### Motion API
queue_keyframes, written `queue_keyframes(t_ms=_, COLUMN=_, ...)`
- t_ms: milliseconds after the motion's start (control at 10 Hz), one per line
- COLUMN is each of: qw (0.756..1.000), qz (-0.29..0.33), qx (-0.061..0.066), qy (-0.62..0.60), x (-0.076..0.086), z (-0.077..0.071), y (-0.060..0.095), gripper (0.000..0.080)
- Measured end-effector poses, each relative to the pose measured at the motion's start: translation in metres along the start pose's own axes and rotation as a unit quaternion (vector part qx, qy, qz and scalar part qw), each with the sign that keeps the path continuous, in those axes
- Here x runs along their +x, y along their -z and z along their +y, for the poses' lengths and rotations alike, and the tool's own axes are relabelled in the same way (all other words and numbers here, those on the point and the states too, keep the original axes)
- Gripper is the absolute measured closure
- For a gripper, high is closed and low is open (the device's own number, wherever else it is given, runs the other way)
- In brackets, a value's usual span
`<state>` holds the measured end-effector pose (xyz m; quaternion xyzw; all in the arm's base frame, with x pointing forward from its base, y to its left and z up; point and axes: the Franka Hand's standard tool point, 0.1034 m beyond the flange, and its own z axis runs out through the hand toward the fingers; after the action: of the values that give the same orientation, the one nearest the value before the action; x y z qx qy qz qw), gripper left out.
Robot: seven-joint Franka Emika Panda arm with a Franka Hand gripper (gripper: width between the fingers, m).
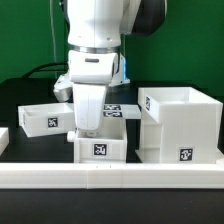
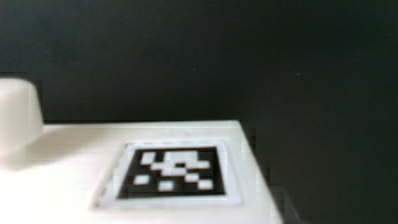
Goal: Assemble drawer
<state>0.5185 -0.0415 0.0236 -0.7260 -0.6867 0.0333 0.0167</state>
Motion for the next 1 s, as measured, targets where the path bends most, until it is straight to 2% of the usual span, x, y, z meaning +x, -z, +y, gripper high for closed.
queue_keyframes(t_ms=500, qw=1.0, qz=0.007, qx=-0.002, qy=0.019, x=0.023, z=0.007, y=-0.003, gripper=0.0758)
queue_keyframes(t_ms=1000, qw=1.0, qz=0.007, qx=0.0, qy=0.014, x=0.02, z=0.005, y=-0.005, gripper=0.0758)
